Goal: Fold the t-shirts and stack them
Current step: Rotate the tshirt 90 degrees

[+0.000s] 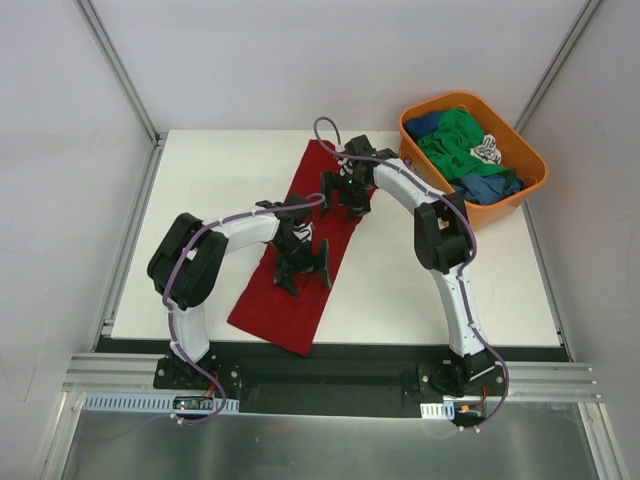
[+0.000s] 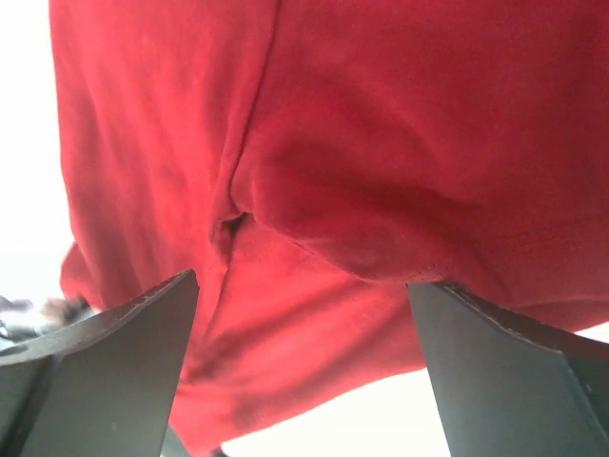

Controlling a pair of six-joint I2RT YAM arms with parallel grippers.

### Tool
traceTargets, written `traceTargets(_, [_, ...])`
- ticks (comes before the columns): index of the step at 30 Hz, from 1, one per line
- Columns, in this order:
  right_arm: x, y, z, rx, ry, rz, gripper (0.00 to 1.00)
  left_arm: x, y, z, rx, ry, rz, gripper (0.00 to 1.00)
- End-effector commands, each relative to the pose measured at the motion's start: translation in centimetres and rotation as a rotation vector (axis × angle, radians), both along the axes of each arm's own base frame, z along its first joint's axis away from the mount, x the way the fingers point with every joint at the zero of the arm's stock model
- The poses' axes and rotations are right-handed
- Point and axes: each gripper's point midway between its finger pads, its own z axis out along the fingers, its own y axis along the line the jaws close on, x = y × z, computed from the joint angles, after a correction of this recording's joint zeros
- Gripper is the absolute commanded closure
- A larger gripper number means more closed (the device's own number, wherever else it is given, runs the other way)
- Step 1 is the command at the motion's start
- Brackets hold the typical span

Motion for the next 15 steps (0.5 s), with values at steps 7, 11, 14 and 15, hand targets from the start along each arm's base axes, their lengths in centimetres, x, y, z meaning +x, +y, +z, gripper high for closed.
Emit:
traceTargets(7, [12.0,-1.4,5.1,0.141,-0.333,0.016,0.03,8.8,-8.2,4.0,-0.125,-0.254,-0.018,0.01])
traceTargets(11, [10.7,-0.5,12.6,0.199,-0.485,0.111,0.03,9.3,-8.3,6.9,-0.158,-0.325,-0.014,0.01])
traceTargets(14, [8.6,-1.3,15.6,0.204,-0.524,0.101,0.03,7.9,-6.0,8.3,-0.124,-0.388,-0.006,0.01])
traceTargets(15, [8.0,-1.5,16.2,0.207,-0.536,0.094,0.03,7.7,-4.6,8.1,-0.07,-0.417,0.008,0.01])
